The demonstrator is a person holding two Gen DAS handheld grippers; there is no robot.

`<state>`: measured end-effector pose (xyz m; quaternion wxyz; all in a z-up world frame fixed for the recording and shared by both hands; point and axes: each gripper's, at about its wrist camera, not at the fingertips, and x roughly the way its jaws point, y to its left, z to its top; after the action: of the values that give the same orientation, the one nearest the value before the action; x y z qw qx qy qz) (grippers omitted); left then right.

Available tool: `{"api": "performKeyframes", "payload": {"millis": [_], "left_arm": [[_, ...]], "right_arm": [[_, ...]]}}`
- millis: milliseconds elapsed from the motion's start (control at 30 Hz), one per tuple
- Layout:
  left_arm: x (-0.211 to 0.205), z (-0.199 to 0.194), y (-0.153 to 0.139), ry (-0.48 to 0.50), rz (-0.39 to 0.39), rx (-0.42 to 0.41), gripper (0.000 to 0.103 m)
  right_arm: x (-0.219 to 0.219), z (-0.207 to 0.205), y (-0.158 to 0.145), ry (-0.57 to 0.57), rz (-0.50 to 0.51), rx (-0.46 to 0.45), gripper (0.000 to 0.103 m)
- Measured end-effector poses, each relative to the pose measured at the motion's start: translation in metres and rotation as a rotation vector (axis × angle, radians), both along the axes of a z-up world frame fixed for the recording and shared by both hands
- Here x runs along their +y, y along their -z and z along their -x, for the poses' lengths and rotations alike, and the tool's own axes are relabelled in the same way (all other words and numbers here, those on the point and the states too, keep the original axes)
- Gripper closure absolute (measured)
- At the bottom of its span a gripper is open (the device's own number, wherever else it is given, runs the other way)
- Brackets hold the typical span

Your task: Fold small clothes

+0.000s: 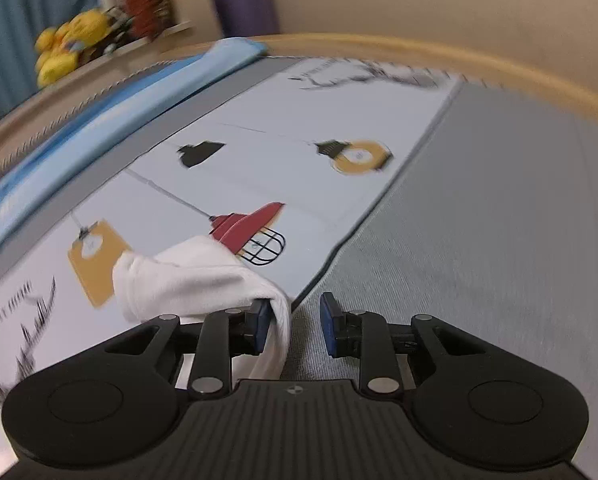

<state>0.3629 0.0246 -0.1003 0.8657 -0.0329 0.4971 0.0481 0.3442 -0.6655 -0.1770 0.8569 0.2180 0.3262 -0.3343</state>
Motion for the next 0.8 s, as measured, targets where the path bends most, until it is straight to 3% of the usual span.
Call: {"api": "performKeyframes", "payload": {"millis": [67, 133, 200, 233, 300, 333, 433, 533, 600, 633, 700, 800], "left_arm": [[0.0, -0.001, 0.001, -0.003, 0.0, 0.002, 0.035], [-0.002, -0.001, 0.002, 0.002, -0.001, 0.003, 0.035], [-0.004, -0.001, 0.002, 0.009, -0.002, 0.003, 0.035], [-0.005, -0.001, 0.002, 0.012, -0.002, 0.003, 0.035], [-0.005, -0.002, 0.002, 0.013, -0.001, 0.002, 0.035], [-0.004, -0.002, 0.002, 0.012, 0.001, 0.002, 0.035], [-0.001, -0.002, 0.001, 0.008, 0.004, -0.001, 0.035], [0.0, 0.001, 0.0, 0.016, 0.007, -0.004, 0.035], [0.001, 0.001, -0.001, 0.019, 0.008, -0.006, 0.035], [0.002, 0.002, -0.001, 0.019, 0.009, -0.006, 0.035], [0.004, 0.003, -0.002, 0.017, 0.007, -0.006, 0.034], [0.007, 0.005, -0.001, 0.015, 0.004, -0.004, 0.034]], "right_arm": [[0.005, -0.004, -0.002, -0.06, 0.051, 0.023, 0.076], [0.006, 0.002, -0.007, -0.059, 0.062, -0.02, 0.1], [-0.004, 0.024, -0.01, 0.09, -0.044, -0.141, 0.1], [-0.01, 0.039, -0.008, 0.228, -0.106, -0.187, 0.1], [-0.011, 0.06, -0.001, 0.459, -0.191, -0.192, 0.099], [-0.011, 0.068, 0.003, 0.53, -0.236, -0.182, 0.099], [-0.008, 0.079, 0.002, 0.588, -0.275, -0.201, 0.095], [-0.019, 0.08, 0.002, 0.546, -0.314, -0.257, 0.095], [-0.032, 0.072, 0.013, 0.42, -0.387, -0.286, 0.093], [-0.038, 0.065, 0.016, 0.347, -0.389, -0.251, 0.093], [-0.039, 0.055, 0.009, 0.229, -0.277, -0.177, 0.088], [-0.036, 0.045, -0.003, 0.101, -0.149, -0.114, 0.065]]}}
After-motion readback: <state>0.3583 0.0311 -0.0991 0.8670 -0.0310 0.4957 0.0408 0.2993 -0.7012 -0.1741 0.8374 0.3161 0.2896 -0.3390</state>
